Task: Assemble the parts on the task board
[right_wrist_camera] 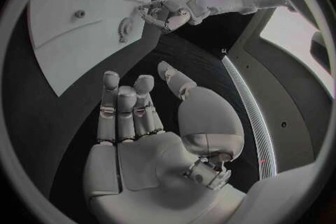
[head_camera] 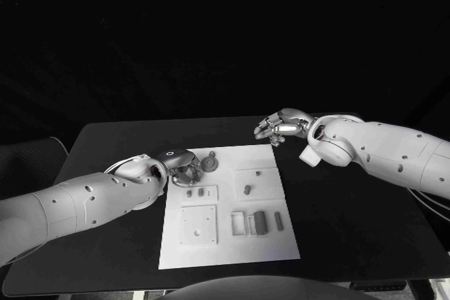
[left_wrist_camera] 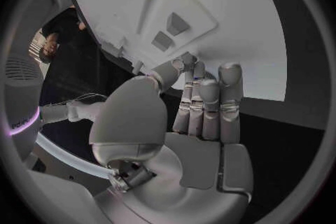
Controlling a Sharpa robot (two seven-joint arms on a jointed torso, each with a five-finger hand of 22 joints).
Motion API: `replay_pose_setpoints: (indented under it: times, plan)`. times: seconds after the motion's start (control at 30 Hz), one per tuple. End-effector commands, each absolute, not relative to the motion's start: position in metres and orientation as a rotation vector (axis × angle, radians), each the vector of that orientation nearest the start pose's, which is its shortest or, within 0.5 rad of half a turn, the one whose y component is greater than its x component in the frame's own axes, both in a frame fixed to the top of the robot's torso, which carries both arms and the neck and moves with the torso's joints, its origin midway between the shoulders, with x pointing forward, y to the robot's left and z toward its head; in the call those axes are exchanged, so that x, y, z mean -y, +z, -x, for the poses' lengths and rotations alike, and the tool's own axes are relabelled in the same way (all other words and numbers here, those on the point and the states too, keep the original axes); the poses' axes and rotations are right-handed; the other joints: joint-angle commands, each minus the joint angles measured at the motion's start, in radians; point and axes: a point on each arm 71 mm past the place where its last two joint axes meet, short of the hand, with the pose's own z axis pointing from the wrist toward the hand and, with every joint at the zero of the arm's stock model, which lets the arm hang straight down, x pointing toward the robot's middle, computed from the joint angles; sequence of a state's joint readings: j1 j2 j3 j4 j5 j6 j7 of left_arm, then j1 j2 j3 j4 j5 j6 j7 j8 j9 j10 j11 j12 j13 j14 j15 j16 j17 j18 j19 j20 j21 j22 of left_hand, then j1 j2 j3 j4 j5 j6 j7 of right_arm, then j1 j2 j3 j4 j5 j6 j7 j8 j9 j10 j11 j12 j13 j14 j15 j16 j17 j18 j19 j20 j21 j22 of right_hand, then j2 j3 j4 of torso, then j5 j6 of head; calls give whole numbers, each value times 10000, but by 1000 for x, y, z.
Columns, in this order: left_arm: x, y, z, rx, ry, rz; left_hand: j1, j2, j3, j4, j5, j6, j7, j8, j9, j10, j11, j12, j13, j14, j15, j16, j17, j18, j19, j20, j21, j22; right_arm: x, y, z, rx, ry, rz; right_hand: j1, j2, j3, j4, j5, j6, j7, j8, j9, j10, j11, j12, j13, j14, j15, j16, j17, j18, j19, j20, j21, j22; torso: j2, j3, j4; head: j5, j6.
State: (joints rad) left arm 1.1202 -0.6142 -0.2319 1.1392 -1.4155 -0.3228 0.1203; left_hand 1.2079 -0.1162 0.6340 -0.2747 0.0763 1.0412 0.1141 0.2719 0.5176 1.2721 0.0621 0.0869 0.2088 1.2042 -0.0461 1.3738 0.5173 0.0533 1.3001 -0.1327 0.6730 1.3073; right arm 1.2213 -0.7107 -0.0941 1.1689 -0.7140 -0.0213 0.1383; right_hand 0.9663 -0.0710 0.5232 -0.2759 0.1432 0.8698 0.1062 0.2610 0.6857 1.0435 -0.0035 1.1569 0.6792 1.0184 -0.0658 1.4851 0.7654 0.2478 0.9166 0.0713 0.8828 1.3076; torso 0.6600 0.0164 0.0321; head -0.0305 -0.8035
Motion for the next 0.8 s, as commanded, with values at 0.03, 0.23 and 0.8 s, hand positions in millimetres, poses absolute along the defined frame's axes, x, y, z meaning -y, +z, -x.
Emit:
replay_pose_setpoints:
  times: [0.03,0.23,0.8]
  plan:
    - [-185,-307,-493,-18629,-6618,-3289,54,13,-3,-65,27,38,19,68,6,85,-3,-46,10,-49,-50,-43,-10,1082,-65,-126,-35,154,229,-223,-535,-19413,10699,-4243,-71,27,27,23,-10,433,381,-51,-13,-1694,400,55,-11,-60,-16,-15,-12,140,84,12,-23,167,0,7,-5,1,-1]
    - [-187,-310,-494,-18998,-6166,-3498,41,-3,-22,-64,-4,31,23,66,3,84,-2,-56,16,-59,-49,-44,-16,1071,-71,-126,-40,157,230,-223,-534,-19412,10687,-4252,-71,25,27,22,-10,434,381,-52,-13,-1695,400,56,-12,-60,-16,-15,-12,140,83,12,-23,167,-1,6,-2,-13,-8]
    - [-191,-313,-495,-19292,-5525,-3669,34,-36,-54,-74,-70,-9,35,47,-13,77,3,-85,33,-118,-45,-51,-37,1040,-130,-125,-67,172,230,-223,-535,-19408,10688,-4250,-73,24,26,21,-10,434,381,-52,-14,-1695,400,57,-15,-61,-16,-15,-13,140,82,13,-23,167,-2,0,5,-21,-32]
